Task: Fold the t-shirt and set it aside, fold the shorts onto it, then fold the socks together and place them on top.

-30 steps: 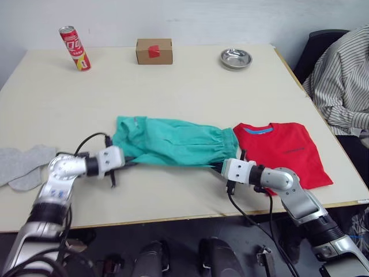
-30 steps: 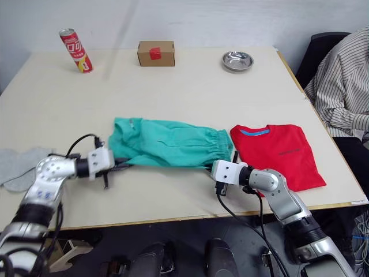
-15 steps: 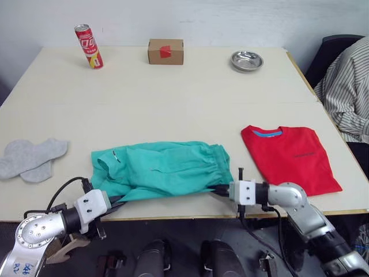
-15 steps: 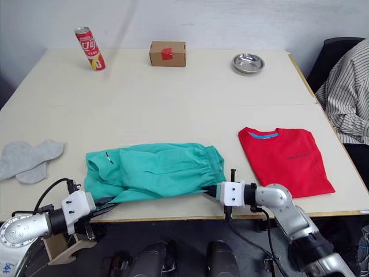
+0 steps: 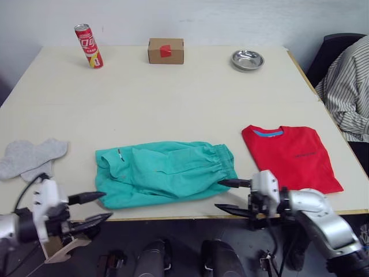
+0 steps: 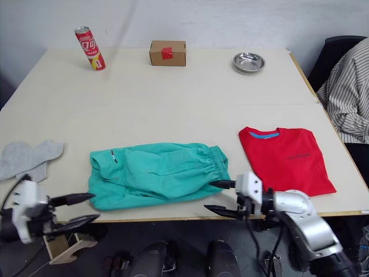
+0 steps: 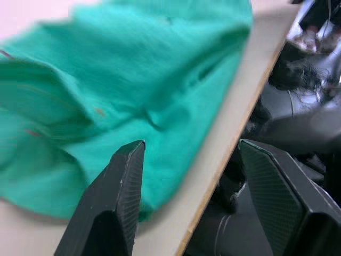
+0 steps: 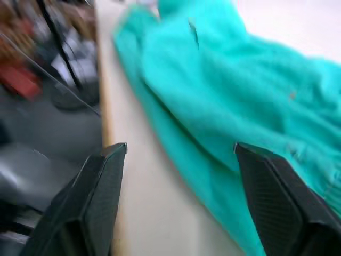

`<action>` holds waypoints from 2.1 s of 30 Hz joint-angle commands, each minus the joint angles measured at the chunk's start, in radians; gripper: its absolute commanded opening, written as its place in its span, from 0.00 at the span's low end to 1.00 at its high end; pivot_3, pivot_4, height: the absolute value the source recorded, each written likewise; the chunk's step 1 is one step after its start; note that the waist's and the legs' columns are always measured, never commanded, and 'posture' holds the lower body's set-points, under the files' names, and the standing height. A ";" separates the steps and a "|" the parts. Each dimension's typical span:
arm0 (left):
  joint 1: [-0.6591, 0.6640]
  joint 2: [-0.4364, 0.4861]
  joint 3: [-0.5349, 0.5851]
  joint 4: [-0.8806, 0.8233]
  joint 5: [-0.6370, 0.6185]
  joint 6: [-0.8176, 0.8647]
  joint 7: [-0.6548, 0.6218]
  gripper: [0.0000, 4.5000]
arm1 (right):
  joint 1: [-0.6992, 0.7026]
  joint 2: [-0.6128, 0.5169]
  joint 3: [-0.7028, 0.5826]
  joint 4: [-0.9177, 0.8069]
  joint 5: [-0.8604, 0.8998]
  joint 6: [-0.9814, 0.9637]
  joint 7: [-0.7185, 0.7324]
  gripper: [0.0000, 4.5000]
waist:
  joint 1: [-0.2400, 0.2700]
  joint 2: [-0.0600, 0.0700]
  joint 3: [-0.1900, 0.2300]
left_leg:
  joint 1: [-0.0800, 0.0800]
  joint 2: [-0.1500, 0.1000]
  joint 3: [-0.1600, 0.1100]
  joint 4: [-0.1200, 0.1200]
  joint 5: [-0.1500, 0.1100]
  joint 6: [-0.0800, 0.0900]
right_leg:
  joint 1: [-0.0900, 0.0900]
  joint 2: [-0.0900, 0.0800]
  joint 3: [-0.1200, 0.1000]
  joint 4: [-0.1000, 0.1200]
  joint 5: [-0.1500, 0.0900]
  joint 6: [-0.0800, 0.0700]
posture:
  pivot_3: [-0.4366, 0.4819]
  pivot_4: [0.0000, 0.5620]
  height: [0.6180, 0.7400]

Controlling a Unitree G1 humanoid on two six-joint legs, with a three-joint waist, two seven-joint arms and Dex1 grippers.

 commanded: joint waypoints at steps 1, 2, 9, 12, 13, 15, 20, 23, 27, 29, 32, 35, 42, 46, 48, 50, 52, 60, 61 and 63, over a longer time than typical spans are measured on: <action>-0.069 0.004 -0.020 -0.065 -0.070 0.060 0.033 0.52 | -0.020 0.019 -0.023 -0.055 0.085 0.058 0.022 0.52 | 0.000 0.000 0.000 | 0.000 0.000 0.000 0.000 0.000 0.000 | 0.000 0.000 0.000 0.000 0.000 0.000 | 0.48 0.27 1.00; -0.099 -0.003 -0.054 -0.078 -0.059 0.064 0.052 0.44 | -0.046 0.042 -0.010 -0.055 0.063 0.050 0.005 0.45 | -0.001 0.000 0.000 | 0.000 0.000 0.000 0.000 0.000 0.000 | 0.000 0.000 0.000 0.000 0.000 0.000 | 0.48 0.27 1.00; -0.227 -0.089 -0.445 -0.071 0.226 -0.079 0.083 0.01 | -0.257 0.264 0.290 0.149 -0.450 -0.218 -0.140 0.00 | -0.005 0.001 0.000 | -0.001 -0.001 0.004 -0.004 0.003 -0.008 | -0.004 0.003 0.002 0.000 0.000 0.000 | 0.48 0.27 1.00; -0.255 -0.140 -0.522 -0.022 0.314 -0.137 0.123 0.01 | -0.342 0.363 0.332 0.253 -0.545 -0.269 -0.206 0.00 | -0.006 0.001 0.000 | -0.002 0.000 0.006 -0.004 0.004 -0.009 | -0.005 0.006 0.002 0.000 0.000 0.000 | 0.48 0.27 1.00; -0.278 -0.167 -0.534 0.002 0.340 -0.152 0.157 0.01 | -0.358 0.386 0.329 0.274 -0.561 -0.273 -0.228 0.00 | -0.006 0.001 0.000 | -0.002 0.000 0.007 -0.004 0.004 -0.009 | -0.006 0.006 0.003 0.000 0.000 0.000 | 0.48 0.27 1.00; -0.330 -0.219 -0.549 0.060 0.405 -0.189 0.228 0.01 | -0.379 0.410 0.315 0.306 -0.587 -0.280 -0.267 0.00 | -0.002 0.001 0.000 | -0.002 0.001 0.006 -0.002 0.004 -0.009 | -0.005 0.006 0.003 0.001 0.000 0.000 | 0.48 0.27 1.00; -0.417 -0.332 -0.523 0.135 0.436 -0.180 0.364 0.01 | -0.417 0.426 0.276 0.352 -0.620 -0.248 -0.335 0.00 | -0.002 0.000 -0.001 | -0.002 0.001 0.003 0.001 0.004 -0.007 | -0.003 0.005 0.002 0.002 0.001 0.001 | 0.48 0.27 1.00; -0.454 -0.359 -0.518 0.208 0.493 -0.171 0.444 0.01 | -0.446 0.436 0.262 0.446 -0.668 -0.219 -0.398 0.00 | -0.005 0.000 -0.001 | -0.001 0.001 0.003 0.000 0.004 -0.007 | -0.003 0.005 0.002 0.002 0.001 0.001 | 0.48 0.27 1.00; -0.451 -0.378 -0.480 0.239 0.471 -0.110 0.492 0.01 | -0.463 0.463 0.215 0.501 -0.664 -0.203 -0.455 0.00 | -0.007 0.000 -0.001 | -0.002 0.002 0.004 0.000 0.006 -0.005 | -0.004 0.006 0.002 0.007 0.001 0.000 | 0.48 0.27 1.00; -0.442 -0.381 -0.457 0.244 0.463 -0.070 0.514 0.01 | -0.466 0.465 0.194 0.525 -0.671 -0.184 -0.482 0.00 | -0.007 0.000 -0.001 | -0.002 0.002 0.004 0.001 0.007 -0.003 | -0.004 0.007 0.002 0.009 0.001 0.000 | 0.48 0.27 1.00; -0.423 -0.402 -0.411 0.244 0.432 -0.011 0.550 0.01 | -0.465 0.462 0.157 0.569 -0.680 -0.165 -0.538 0.00 | -0.005 -0.001 -0.001 | -0.001 0.002 0.004 0.002 0.005 -0.007 | -0.003 0.006 0.003 0.008 0.001 0.000 | 0.48 0.27 1.00; -0.408 -0.428 -0.346 0.250 0.405 0.023 0.602 0.01 | -0.466 0.467 0.099 0.600 -0.670 -0.173 -0.608 0.00 | -0.003 -0.001 -0.002 | 0.000 0.001 0.004 0.002 0.005 -0.007 | -0.003 0.004 0.003 0.008 0.001 0.000 | 0.48 0.27 1.00; -0.430 -0.461 -0.246 0.272 0.258 -0.038 0.505 0.01 | -0.465 0.542 -0.023 0.540 -0.495 -0.195 -0.595 0.00 | -0.006 -0.002 -0.002 | 0.000 0.001 0.004 0.002 0.005 -0.008 | -0.004 0.005 0.003 0.008 0.001 0.000 | 0.48 0.27 1.00; -0.426 -0.398 -0.240 0.165 0.062 0.047 0.304 0.01 | -0.451 0.532 0.033 0.460 -0.487 -0.195 -0.501 0.00 | -0.009 -0.002 -0.002 | -0.001 0.002 0.004 0.000 0.005 -0.008 | -0.005 0.006 0.003 0.009 0.001 0.000 | 0.48 0.27 1.00; -0.433 -0.354 -0.254 0.108 -0.010 0.120 0.257 0.01 | -0.448 0.530 0.062 0.428 -0.505 -0.178 -0.487 0.00 | -0.010 -0.002 -0.002 | -0.002 0.003 0.004 0.000 0.005 -0.008 | -0.005 0.007 0.003 0.009 0.001 -0.001 | 0.48 0.27 1.00; -0.485 -0.333 -0.318 0.075 0.013 0.133 0.260 0.01 | -0.441 0.531 0.110 0.399 -0.543 -0.173 -0.485 0.00 | -0.007 -0.001 -0.002 | -0.001 0.003 0.004 0.000 0.005 -0.009 | -0.004 0.007 0.003 0.009 0.001 -0.001 | 0.48 0.27 1.00; -0.569 -0.348 -0.441 0.093 0.136 0.091 0.293 0.01 | -0.421 0.545 0.163 0.387 -0.601 -0.169 -0.513 0.00 | -0.002 -0.001 -0.002 | -0.001 0.002 0.004 0.001 0.005 -0.009 | -0.004 0.007 0.003 0.007 0.001 -0.001 | 0.48 0.27 1.00; -0.730 -0.486 -0.561 0.403 0.476 -0.063 0.594 0.01 | -0.380 0.564 0.193 0.487 -0.753 -0.243 -0.674 0.00 | -0.011 -0.002 -0.002 | -0.002 0.002 0.005 -0.001 0.007 -0.007 | -0.005 0.009 0.004 0.009 0.001 0.000 | 0.48 0.27 1.00; -0.735 -0.487 -0.549 0.429 0.515 -0.066 0.652 0.01 | -0.375 0.563 0.183 0.484 -0.755 -0.238 -0.689 0.00 | -0.011 -0.002 -0.002 | -0.002 0.003 0.005 0.000 0.009 -0.005 | -0.005 0.010 0.004 0.009 0.001 -0.001 | 0.48 0.27 1.00; -0.730 -0.500 -0.496 0.458 0.534 -0.065 0.737 0.01 | -0.362 0.561 0.159 0.472 -0.754 -0.231 -0.722 0.00 | -0.008 -0.002 -0.002 | -0.001 0.004 0.005 0.000 0.009 -0.006 | -0.005 0.010 0.003 0.009 0.000 -0.002 | 0.48 0.27 1.00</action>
